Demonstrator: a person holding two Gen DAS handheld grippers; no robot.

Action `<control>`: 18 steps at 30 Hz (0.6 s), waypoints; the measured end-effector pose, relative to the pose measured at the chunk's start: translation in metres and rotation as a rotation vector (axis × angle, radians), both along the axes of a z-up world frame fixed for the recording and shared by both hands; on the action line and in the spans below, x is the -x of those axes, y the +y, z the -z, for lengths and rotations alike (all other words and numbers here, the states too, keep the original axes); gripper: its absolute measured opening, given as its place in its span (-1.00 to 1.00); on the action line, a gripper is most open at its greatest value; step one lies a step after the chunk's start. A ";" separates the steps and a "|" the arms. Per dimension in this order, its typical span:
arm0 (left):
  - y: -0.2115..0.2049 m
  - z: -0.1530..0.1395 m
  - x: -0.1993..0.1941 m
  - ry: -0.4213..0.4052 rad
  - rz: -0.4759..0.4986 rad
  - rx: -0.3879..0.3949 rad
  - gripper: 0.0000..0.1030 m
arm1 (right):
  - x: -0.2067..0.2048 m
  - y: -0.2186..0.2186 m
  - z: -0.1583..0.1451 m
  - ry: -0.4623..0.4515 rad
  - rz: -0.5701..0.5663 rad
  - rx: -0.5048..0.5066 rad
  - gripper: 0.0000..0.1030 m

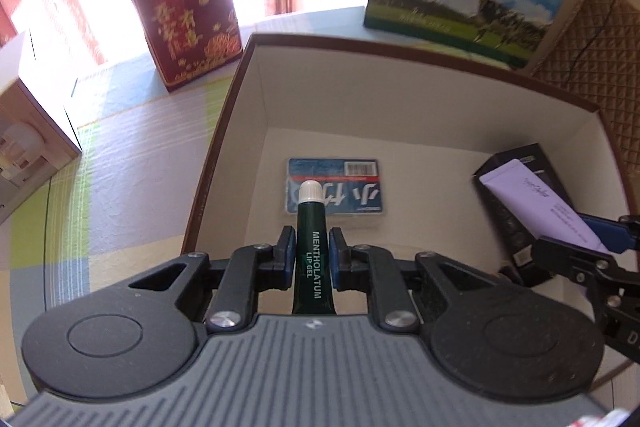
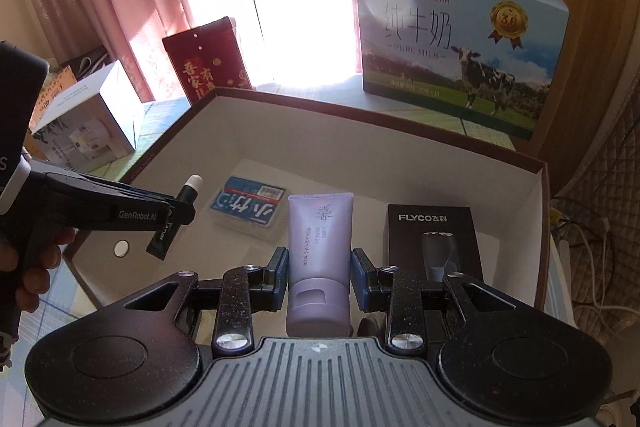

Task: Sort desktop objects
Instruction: 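Carry the lip balm and purple tube over the brown box with both tools, then lower both tools into the box and open them to release lip balm and tube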

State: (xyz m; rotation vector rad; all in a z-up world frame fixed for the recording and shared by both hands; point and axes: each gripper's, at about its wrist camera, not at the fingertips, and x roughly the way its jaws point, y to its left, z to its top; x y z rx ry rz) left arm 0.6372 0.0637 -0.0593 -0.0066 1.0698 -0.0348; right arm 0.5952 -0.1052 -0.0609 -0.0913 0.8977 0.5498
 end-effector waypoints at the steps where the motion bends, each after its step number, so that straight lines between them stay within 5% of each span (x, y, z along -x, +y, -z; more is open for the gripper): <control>1: 0.000 0.003 -0.002 0.007 -0.002 -0.008 -0.74 | -0.002 0.000 0.003 0.006 0.001 0.005 -0.42; 18: -0.004 0.021 -0.015 0.038 0.029 -0.052 -0.65 | -0.024 0.005 0.025 0.055 0.020 0.043 -0.42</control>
